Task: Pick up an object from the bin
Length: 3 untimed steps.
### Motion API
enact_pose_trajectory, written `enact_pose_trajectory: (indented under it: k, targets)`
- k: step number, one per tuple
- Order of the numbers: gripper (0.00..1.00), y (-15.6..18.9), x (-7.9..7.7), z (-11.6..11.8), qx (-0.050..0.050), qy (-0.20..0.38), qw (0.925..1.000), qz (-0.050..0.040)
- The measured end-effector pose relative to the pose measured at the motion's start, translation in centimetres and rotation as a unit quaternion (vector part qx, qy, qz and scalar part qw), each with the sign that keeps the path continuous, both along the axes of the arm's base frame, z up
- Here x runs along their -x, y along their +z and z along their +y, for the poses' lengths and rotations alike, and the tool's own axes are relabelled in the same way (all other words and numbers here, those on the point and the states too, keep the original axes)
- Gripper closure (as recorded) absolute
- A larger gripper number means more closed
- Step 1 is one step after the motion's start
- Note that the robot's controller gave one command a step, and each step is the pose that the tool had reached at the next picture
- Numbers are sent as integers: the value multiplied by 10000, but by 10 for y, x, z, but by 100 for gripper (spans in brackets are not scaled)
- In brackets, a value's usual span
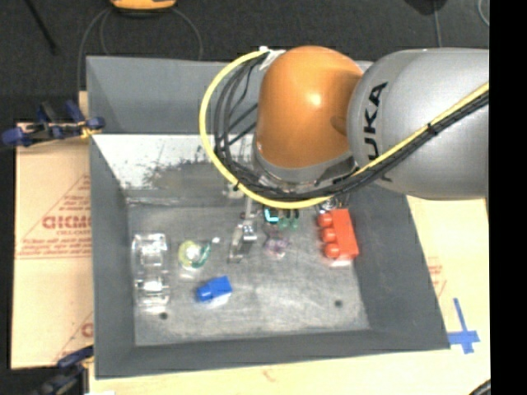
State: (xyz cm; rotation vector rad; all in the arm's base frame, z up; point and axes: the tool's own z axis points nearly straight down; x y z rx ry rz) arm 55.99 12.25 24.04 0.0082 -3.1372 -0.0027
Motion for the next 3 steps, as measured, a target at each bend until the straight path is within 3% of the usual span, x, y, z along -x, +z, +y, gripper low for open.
enact_pose_trajectory:
  k: [1, 2, 3]
  targets:
    - [0, -146, 6, 23, 4, 797, 9968, -106]
    - [0, -163, 0, -8, -34, 547, 9984, -125]
    - [100, -160, 3, -6, -23, 562, 9984, -15]
